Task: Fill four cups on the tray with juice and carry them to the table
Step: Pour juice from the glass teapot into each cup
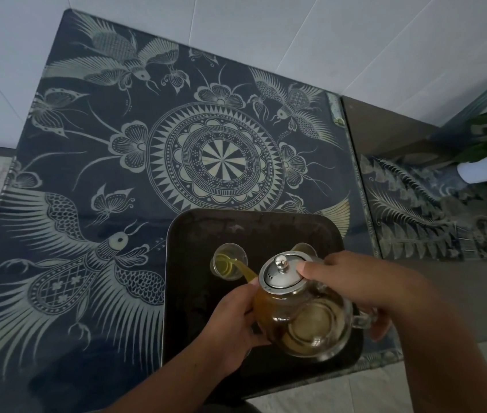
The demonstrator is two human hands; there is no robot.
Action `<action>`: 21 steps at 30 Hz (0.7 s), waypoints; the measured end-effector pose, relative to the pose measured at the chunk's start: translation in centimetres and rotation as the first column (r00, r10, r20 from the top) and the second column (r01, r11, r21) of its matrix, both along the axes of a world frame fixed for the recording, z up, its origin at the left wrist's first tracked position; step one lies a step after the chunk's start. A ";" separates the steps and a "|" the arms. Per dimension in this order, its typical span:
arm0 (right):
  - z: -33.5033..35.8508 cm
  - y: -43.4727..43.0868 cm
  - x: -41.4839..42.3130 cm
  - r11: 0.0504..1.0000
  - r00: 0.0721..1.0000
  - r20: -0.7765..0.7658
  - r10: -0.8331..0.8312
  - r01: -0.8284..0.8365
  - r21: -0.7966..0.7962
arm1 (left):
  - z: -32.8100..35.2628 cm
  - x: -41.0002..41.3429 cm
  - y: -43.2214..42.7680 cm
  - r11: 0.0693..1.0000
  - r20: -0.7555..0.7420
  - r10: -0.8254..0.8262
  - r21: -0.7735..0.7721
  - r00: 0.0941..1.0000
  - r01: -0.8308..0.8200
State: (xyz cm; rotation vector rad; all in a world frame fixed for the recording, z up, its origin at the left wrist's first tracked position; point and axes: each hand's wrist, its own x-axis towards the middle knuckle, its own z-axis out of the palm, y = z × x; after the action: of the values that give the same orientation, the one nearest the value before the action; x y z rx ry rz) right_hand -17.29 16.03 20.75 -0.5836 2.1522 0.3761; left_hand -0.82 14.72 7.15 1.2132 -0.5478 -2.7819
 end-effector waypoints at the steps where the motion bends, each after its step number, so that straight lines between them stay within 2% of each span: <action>1: -0.1 0.1 0.0 1.000 1.000 0.003 0.001 -0.001 -0.005 | 0.0 0.1 0.0 1.000 -0.001 0.000 -0.001 1.000 0.000; 11: 0.1 0.3 0.2 0.999 0.999 -0.017 -0.051 0.050 -0.015 | -0.5 0.0 0.2 1.000 -0.015 -0.014 -0.010 1.000 0.014; 21: 0.6 0.4 0.1 0.999 0.999 -0.045 -0.031 0.030 -0.015 | -0.4 -0.4 0.6 1.000 0.000 -0.002 0.022 1.000 0.002</action>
State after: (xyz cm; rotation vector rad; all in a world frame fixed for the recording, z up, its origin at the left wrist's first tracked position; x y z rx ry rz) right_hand -17.16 16.43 21.32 -0.5549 2.2058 0.3607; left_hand -1.26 15.30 6.78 1.2176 -0.5200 -2.7967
